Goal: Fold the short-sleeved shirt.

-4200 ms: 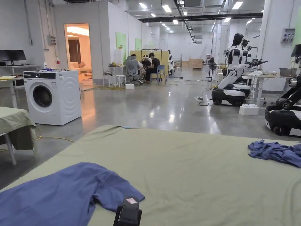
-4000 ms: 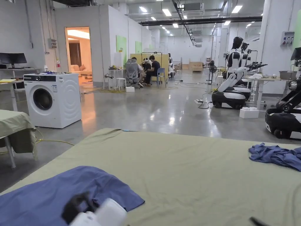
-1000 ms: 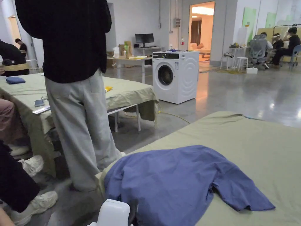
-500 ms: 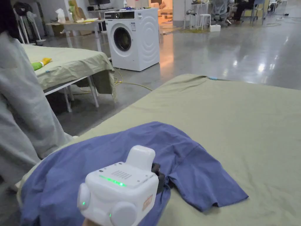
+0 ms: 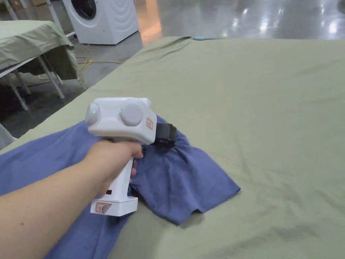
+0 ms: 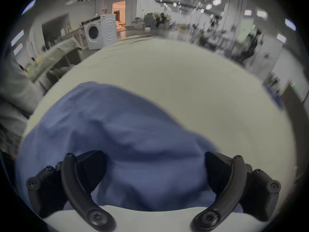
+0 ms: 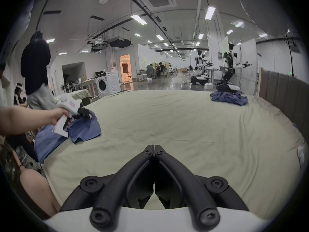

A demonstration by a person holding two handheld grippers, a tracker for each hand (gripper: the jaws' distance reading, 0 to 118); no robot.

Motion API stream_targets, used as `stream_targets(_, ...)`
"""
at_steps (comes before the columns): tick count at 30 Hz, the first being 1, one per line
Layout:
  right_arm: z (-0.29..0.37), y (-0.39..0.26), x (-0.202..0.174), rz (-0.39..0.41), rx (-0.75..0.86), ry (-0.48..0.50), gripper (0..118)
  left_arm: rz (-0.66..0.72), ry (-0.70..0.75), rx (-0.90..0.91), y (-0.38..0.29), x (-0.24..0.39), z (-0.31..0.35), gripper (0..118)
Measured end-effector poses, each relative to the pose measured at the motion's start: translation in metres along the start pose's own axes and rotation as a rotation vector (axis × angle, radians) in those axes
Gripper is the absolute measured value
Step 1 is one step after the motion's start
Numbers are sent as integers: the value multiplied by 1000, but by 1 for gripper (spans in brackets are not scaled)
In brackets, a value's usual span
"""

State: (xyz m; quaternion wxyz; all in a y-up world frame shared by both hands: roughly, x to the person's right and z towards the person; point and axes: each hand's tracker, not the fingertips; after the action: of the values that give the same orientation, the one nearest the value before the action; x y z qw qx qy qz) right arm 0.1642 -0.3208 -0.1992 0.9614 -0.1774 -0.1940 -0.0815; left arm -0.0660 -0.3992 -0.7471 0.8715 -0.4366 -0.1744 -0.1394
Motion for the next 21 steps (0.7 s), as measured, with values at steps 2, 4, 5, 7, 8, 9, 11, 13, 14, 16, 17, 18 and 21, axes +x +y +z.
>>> stream_targets(2,2,1,-3,9,10,-6,2,3,-98,14,1,-6,-6,88)
stream_targets(4,6,3,-7,18,19,-5,2,-3,-50,90,1,-1,5,1)
stream_targets(5,8,2,-9,16,24,2,2,-23,-20,132,0,1,15,1)
stream_targets(7,12,4,-13,11,26,17,2,-34,-11,141,-6,-2,25,1)
stream_targets(8,13,7,-12,17,28,30,2,-40,-17,130,-8,0,31,1)
stream_targets(9,16,9,-12,28,41,32,2,-66,-21,160,-5,5,37,1)
stream_targets(11,24,15,-10,47,73,20,2,-74,-71,271,-5,11,71,1)
stream_targets(13,35,21,-4,39,97,18,2,-75,-110,366,1,21,112,1)
stream_targets(14,43,25,0,33,110,17,2,-90,-143,428,4,28,137,1)
stream_targets(16,62,31,9,21,136,1,2,-111,-226,526,11,46,190,1)
stream_targets(17,72,34,13,19,148,-5,2,-136,-260,559,5,68,224,1)
stream_targets(18,83,37,17,24,160,-19,2,-175,-272,595,8,84,251,1)
stream_targets(21,122,45,30,58,203,-79,2,-254,-404,701,21,134,327,1)
